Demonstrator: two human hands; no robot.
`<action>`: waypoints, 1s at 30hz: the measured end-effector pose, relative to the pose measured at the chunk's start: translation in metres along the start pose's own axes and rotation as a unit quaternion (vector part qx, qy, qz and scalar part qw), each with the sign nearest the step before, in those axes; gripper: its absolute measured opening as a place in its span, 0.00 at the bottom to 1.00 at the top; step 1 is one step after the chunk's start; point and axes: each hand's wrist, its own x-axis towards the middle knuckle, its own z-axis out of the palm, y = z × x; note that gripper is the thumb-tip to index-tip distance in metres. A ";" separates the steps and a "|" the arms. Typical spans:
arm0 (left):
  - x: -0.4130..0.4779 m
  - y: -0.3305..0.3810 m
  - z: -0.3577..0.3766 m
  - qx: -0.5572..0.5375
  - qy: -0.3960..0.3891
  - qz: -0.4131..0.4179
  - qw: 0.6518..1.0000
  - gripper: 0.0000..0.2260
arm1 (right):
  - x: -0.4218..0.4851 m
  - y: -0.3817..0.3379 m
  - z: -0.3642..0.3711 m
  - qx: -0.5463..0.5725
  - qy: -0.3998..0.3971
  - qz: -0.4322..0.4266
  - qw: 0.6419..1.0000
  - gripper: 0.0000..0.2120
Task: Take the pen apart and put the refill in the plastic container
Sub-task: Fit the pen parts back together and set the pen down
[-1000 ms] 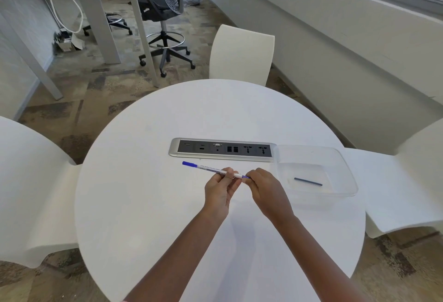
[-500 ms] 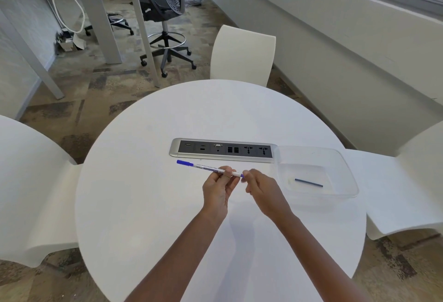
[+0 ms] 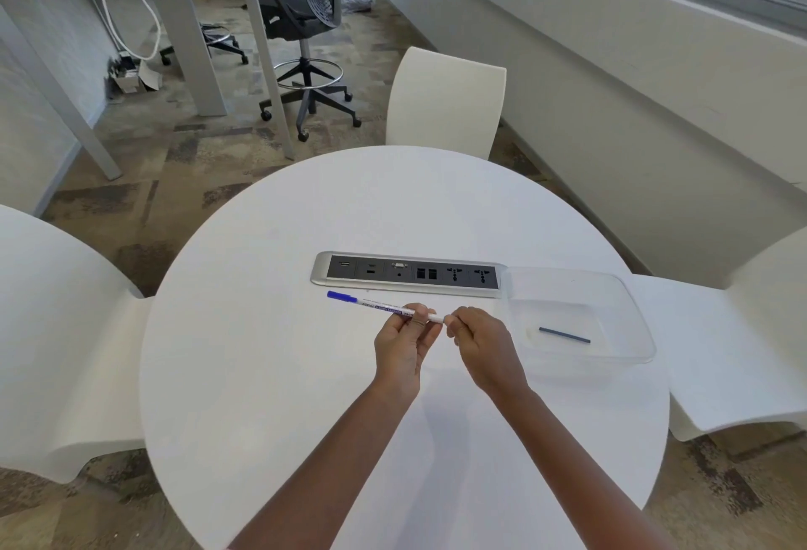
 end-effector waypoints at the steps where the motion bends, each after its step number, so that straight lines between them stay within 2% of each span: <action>1: 0.000 0.000 0.000 0.000 0.000 0.001 1.000 0.06 | 0.002 -0.001 -0.001 0.023 -0.006 0.024 0.999 0.14; 6: -0.001 -0.002 -0.002 0.009 -0.003 0.006 1.000 0.06 | 0.010 -0.002 -0.005 0.170 -0.073 0.146 0.972 0.21; 10: -0.001 -0.002 -0.003 0.023 -0.007 0.011 1.000 0.06 | 0.011 -0.001 -0.009 0.264 -0.113 0.214 0.934 0.20; 13: -0.001 -0.001 -0.001 0.019 0.008 0.012 1.000 0.06 | 0.007 -0.003 -0.008 0.229 -0.094 0.179 0.952 0.19; 17: 0.000 -0.001 0.000 -0.011 0.031 -0.012 0.999 0.05 | -0.001 -0.002 -0.005 0.021 -0.040 0.038 0.998 0.08; 21: -0.001 -0.001 0.000 -0.011 0.029 -0.026 0.999 0.05 | -0.003 0.003 -0.005 -0.116 0.001 -0.077 0.990 0.08; 25: -0.002 -0.002 -0.001 -0.003 0.024 -0.026 0.999 0.06 | -0.002 0.006 -0.005 -0.125 0.004 -0.104 0.987 0.09; 30: -0.002 -0.003 -0.001 0.007 0.012 -0.014 1.000 0.07 | 0.004 0.005 -0.008 -0.038 -0.045 -0.029 0.998 0.10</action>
